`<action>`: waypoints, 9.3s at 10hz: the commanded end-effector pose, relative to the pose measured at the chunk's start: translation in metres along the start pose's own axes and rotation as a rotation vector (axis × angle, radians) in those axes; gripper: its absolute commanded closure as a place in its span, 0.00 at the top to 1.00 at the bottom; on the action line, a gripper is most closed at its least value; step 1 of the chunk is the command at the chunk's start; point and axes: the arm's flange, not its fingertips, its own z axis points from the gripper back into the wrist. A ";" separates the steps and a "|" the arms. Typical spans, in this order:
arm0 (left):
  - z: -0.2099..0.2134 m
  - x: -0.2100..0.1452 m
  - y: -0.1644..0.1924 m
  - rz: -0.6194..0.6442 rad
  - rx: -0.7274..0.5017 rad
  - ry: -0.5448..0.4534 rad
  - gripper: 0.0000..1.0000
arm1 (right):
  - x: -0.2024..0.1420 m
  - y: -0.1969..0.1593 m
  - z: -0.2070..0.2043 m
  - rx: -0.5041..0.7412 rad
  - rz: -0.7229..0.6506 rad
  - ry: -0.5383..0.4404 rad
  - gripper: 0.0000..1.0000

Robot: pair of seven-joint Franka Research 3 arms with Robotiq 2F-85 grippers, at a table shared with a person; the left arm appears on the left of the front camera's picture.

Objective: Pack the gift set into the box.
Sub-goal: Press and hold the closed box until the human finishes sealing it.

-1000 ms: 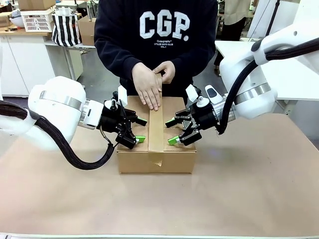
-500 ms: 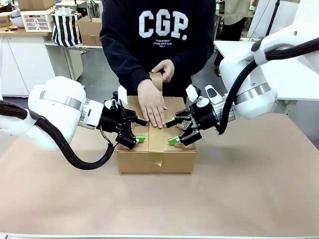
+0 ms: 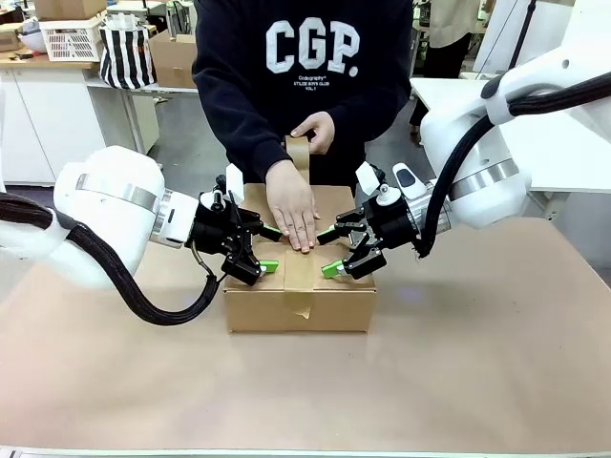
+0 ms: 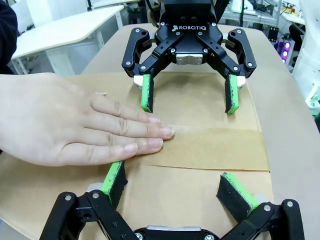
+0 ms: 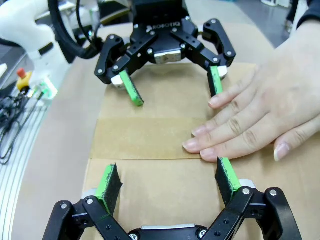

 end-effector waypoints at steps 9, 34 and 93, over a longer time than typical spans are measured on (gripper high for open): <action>-0.001 -0.004 -0.002 0.002 -0.005 0.002 1.00 | -0.002 0.001 -0.002 -0.001 -0.001 0.006 1.00; -0.001 -0.004 -0.002 0.002 -0.005 0.002 1.00 | -0.002 0.001 -0.002 -0.001 -0.001 0.006 1.00; -0.001 -0.004 -0.002 0.002 -0.005 0.002 1.00 | -0.002 0.001 -0.002 -0.001 -0.001 0.006 1.00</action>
